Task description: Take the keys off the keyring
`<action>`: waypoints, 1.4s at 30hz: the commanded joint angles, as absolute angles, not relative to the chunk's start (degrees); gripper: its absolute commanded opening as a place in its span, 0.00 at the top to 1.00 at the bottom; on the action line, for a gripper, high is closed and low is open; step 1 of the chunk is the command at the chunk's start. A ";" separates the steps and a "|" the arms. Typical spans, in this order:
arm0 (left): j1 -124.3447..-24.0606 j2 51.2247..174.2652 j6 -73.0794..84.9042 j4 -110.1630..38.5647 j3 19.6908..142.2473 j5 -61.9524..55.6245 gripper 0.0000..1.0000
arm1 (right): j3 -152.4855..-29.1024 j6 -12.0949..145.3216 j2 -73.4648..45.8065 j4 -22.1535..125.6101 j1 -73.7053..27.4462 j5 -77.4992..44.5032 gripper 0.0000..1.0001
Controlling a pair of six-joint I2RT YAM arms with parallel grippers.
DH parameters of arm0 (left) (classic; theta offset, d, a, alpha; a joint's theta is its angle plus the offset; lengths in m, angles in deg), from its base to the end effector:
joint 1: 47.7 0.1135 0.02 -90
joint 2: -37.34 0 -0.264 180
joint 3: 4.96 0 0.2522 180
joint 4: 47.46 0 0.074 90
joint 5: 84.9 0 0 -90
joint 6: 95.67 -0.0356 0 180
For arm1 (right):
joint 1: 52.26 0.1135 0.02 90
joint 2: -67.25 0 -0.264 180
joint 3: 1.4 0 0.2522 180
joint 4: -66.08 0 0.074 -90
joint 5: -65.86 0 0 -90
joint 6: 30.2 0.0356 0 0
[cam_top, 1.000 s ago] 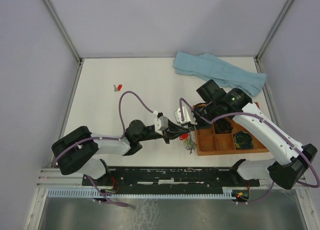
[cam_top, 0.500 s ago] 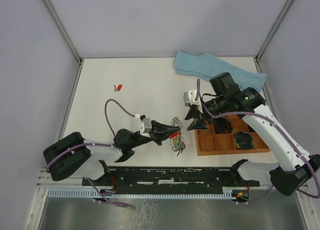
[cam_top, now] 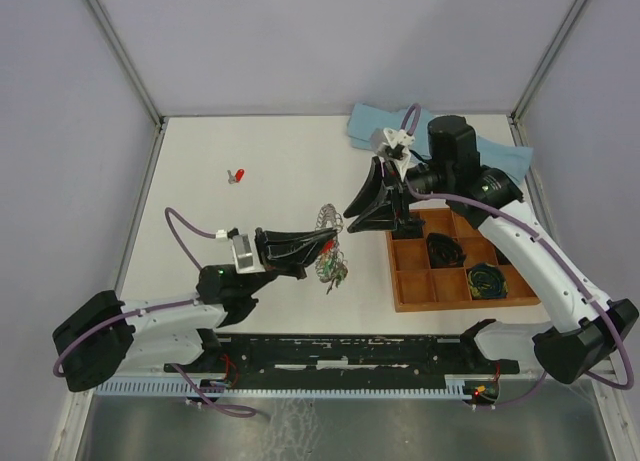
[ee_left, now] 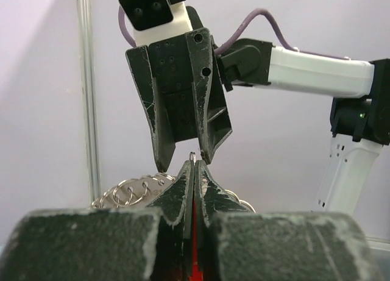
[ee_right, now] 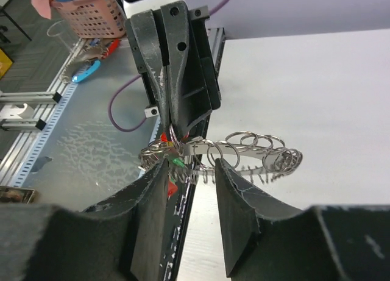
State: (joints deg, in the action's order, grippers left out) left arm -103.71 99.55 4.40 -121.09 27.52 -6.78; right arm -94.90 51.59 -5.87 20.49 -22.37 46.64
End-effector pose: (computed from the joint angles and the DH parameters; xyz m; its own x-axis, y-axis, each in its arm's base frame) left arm 0.1026 -0.1652 0.2974 0.2253 -0.6402 -0.7344 0.9483 0.3170 0.0146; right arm 0.2063 0.1574 0.4174 -0.2363 -0.1900 -0.9529 -0.9482 -0.1692 0.2689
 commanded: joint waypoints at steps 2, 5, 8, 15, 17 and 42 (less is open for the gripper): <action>-103.90 98.74 6.48 -132.82 32.35 -5.61 0.97 | -95.32 65.25 -4.47 35.59 -22.18 51.96 0.58; -103.87 99.68 7.19 -132.77 33.34 -5.24 0.97 | -93.79 68.82 -3.81 39.71 -22.02 52.32 0.59; -103.89 100.40 7.83 -132.82 33.87 -4.44 0.97 | -93.40 68.90 -3.43 39.90 -21.87 52.30 0.61; -103.91 100.61 8.59 -132.80 34.23 -3.45 0.97 | -91.74 71.03 -2.90 42.68 -21.61 52.02 0.66; -103.87 100.62 8.74 -132.78 34.24 -3.34 0.97 | -91.16 71.62 -2.80 43.61 -21.57 51.85 0.66; -103.91 93.12 7.19 -120.76 26.12 0.19 0.62 | -95.38 45.70 -1.87 16.91 -21.48 43.46 0.99</action>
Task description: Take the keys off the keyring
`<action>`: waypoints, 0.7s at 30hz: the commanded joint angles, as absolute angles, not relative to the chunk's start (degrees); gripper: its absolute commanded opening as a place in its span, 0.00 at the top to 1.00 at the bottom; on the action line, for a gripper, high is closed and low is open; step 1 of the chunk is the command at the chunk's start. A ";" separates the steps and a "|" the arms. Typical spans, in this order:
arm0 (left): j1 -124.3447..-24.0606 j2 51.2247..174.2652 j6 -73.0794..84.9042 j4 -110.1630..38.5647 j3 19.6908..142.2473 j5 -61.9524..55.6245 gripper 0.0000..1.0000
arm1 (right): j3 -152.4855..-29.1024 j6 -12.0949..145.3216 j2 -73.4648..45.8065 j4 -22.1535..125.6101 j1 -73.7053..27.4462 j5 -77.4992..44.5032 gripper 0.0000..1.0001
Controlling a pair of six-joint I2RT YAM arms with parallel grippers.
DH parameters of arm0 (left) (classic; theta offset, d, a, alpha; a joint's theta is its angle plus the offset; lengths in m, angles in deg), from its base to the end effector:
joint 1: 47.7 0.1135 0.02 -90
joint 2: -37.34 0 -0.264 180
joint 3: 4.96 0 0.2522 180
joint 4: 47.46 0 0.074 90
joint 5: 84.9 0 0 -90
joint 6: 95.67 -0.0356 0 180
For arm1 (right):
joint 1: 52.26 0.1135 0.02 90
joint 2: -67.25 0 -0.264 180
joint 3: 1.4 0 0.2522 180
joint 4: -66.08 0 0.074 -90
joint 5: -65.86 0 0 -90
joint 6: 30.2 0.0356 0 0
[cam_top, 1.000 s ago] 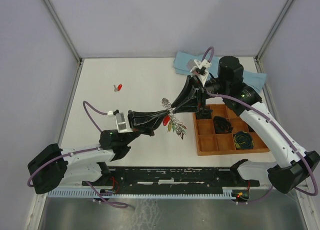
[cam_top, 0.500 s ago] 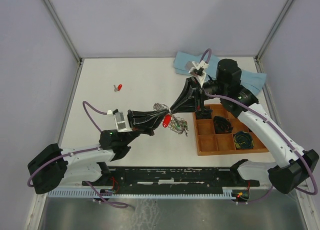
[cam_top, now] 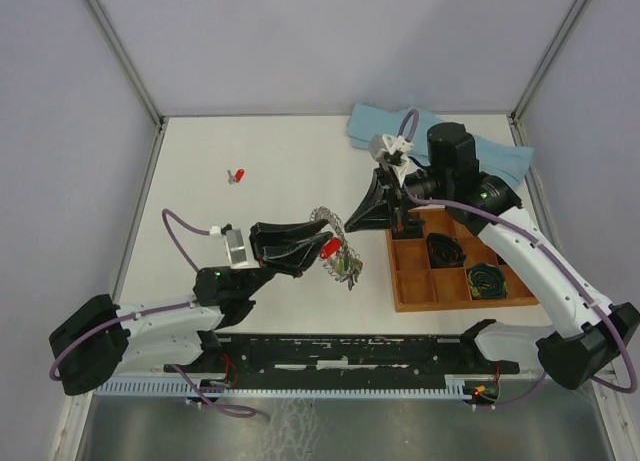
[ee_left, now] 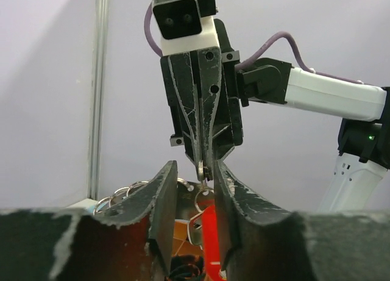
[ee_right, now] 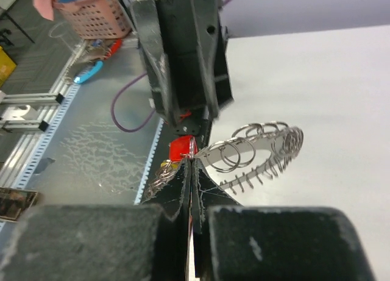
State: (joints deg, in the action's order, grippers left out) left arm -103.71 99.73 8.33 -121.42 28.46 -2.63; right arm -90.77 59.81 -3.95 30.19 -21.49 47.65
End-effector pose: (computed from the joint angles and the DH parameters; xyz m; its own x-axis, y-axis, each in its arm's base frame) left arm 0.1054 -0.1648 0.3025 0.1719 -0.6837 -0.7092 0.9444 0.3192 -0.0788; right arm 0.2023 0.1598 0.4162 -0.2617 -0.1557 -0.9525 -0.9373 -0.1944 0.2893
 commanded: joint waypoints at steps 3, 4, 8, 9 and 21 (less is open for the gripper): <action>-103.91 85.12 5.12 -102.01 26.65 -0.16 0.57 | -96.66 33.94 -1.22 7.22 -21.45 37.83 0.99; -103.87 82.97 4.37 -95.58 27.33 -0.50 0.56 | -96.93 31.07 -1.02 4.96 -21.49 35.89 0.99; -103.91 77.38 0.44 -79.38 28.51 -2.86 0.49 | -101.08 18.49 -2.81 -7.82 -20.87 27.96 0.99; -103.88 77.12 -0.51 -76.90 28.74 -3.57 0.49 | -102.63 16.25 -3.68 -10.93 -20.46 25.52 0.99; -103.87 91.20 -11.87 -83.71 30.45 -8.26 0.49 | -106.64 9.73 -9.79 -21.71 -14.33 5.77 0.99</action>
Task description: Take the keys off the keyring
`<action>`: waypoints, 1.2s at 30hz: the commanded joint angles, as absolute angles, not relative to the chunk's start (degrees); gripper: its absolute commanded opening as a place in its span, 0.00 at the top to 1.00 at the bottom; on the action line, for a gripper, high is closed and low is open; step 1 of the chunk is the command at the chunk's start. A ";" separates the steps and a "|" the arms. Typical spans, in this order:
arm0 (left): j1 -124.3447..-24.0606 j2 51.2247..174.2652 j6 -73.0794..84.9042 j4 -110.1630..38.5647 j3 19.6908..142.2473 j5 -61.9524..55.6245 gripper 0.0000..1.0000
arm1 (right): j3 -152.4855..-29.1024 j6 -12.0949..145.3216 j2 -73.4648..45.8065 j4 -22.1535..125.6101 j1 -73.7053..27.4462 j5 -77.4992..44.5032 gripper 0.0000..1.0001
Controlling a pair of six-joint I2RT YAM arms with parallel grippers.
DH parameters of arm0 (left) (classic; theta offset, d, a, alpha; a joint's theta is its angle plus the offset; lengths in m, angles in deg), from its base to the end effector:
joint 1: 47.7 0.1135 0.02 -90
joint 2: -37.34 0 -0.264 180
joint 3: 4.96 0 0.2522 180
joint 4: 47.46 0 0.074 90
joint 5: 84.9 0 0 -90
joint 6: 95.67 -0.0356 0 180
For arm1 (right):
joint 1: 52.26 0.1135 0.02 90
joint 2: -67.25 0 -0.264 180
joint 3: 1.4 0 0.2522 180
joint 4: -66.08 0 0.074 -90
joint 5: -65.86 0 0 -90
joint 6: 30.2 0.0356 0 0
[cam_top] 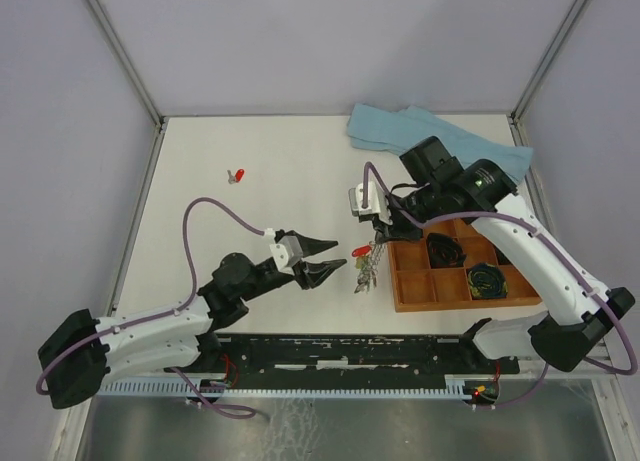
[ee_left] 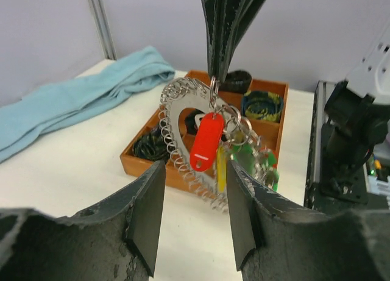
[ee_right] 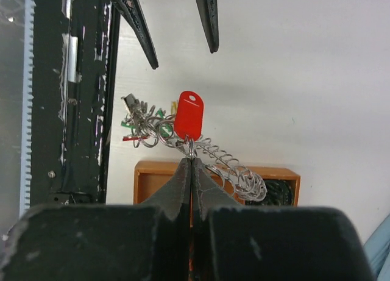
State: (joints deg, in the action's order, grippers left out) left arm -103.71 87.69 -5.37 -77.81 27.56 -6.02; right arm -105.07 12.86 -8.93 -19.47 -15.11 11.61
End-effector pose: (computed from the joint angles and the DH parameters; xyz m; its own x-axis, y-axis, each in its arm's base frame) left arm 0.1050 -0.1680 0.2632 0.1164 -0.1818 -0.9764 0.9194 0.3915 0.0367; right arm 0.1748 0.1586 0.3990 0.0763 -0.6861 -0.7235 -0.9970 -0.0602 -0.0480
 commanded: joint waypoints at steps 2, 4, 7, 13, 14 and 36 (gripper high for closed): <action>-103.87 93.43 -13.10 -86.21 30.50 -8.89 0.49 | -105.97 9.46 -10.57 -21.90 -13.90 5.56 0.99; -103.94 95.40 -13.80 -88.73 30.82 -9.39 0.49 | -105.47 9.23 -11.15 -21.95 -13.49 5.48 0.99; -103.91 98.68 -13.04 -92.94 31.32 -10.51 0.50 | -105.16 8.92 -11.95 -22.23 -12.85 5.61 0.99; -103.91 105.19 -8.58 -103.08 31.63 -12.72 0.52 | -105.09 8.87 -12.42 -22.34 -12.25 6.91 0.99; -103.87 106.06 -7.73 -104.79 31.60 -13.23 0.53 | -105.08 8.83 -12.46 -22.35 -12.22 7.18 0.99; -103.93 117.23 -0.31 -112.36 35.15 -16.17 0.64 | -104.28 8.59 -11.61 -22.14 -12.16 8.95 0.99</action>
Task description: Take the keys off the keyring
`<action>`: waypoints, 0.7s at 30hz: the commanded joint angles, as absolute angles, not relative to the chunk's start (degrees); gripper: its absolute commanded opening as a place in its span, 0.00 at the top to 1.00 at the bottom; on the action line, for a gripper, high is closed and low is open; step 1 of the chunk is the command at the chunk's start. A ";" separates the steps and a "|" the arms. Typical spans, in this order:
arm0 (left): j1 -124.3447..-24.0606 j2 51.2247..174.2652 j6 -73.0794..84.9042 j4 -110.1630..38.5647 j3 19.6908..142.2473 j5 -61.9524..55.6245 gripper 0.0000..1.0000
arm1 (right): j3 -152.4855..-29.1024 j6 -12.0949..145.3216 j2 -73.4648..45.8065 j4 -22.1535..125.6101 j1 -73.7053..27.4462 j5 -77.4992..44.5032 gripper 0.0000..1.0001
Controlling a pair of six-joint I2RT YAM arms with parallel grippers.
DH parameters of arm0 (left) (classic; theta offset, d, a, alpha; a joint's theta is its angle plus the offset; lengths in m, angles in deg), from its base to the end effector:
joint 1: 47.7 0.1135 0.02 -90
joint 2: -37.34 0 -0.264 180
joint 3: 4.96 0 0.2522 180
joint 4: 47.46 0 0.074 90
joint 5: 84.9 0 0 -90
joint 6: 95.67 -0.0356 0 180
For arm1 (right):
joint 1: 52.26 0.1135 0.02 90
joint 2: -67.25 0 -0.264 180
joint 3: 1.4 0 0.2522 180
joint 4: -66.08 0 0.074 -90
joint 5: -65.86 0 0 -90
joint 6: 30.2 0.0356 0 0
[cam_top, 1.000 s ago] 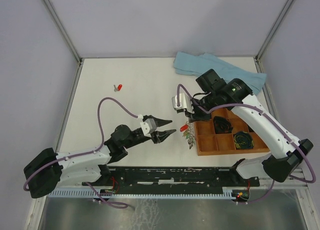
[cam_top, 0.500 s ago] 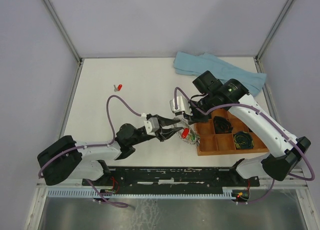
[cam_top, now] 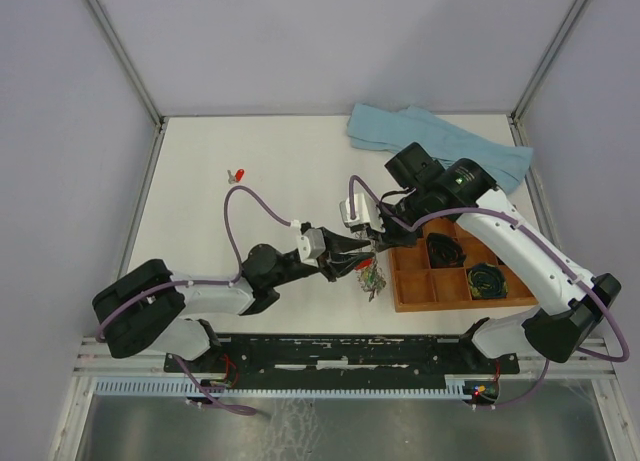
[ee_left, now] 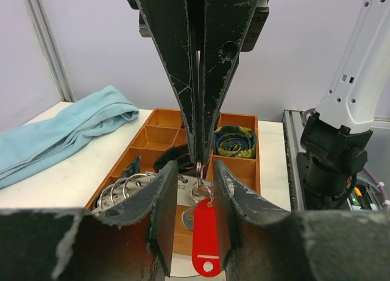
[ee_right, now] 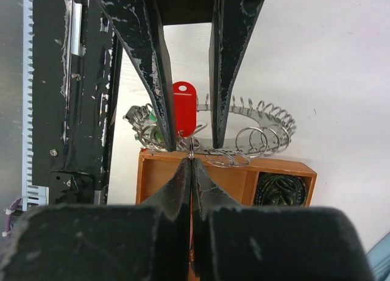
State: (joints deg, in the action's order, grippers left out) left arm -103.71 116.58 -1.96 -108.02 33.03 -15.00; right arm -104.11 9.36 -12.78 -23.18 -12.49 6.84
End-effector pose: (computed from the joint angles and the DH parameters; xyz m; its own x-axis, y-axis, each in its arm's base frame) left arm 0.1362 -0.2238 0.2421 0.1224 -0.2902 -0.9491 0.9699 0.2378 0.0523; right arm 0.1793 0.1731 0.3748 0.0949 -0.7810 -0.6173 -0.9932 -0.1162 -0.0056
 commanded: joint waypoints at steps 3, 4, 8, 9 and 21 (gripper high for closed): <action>-103.89 117.64 -0.39 -112.33 35.18 -16.17 0.64 | -104.28 8.56 -11.59 -22.14 -12.17 9.06 0.99; -103.87 117.74 -0.51 -112.31 35.20 -16.17 0.64 | -104.21 8.56 -11.60 -22.12 -12.18 9.09 0.99; -103.92 118.07 -0.85 -111.75 35.48 -16.42 0.68 | -104.34 8.56 -11.60 -22.21 -12.17 9.18 0.99; -103.87 118.10 -0.96 -111.44 35.46 -16.48 0.69 | -104.41 8.56 -11.51 -22.25 -12.12 9.23 0.99; -103.88 118.88 -1.93 -108.85 36.32 -18.40 0.72 | -104.32 8.56 -11.44 -22.19 -12.17 9.41 0.99</action>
State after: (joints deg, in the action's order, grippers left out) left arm -103.71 118.18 -1.66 -107.43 33.99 -16.68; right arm -103.69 9.36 -12.78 -23.18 -12.49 7.15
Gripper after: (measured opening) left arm 0.287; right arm 0.011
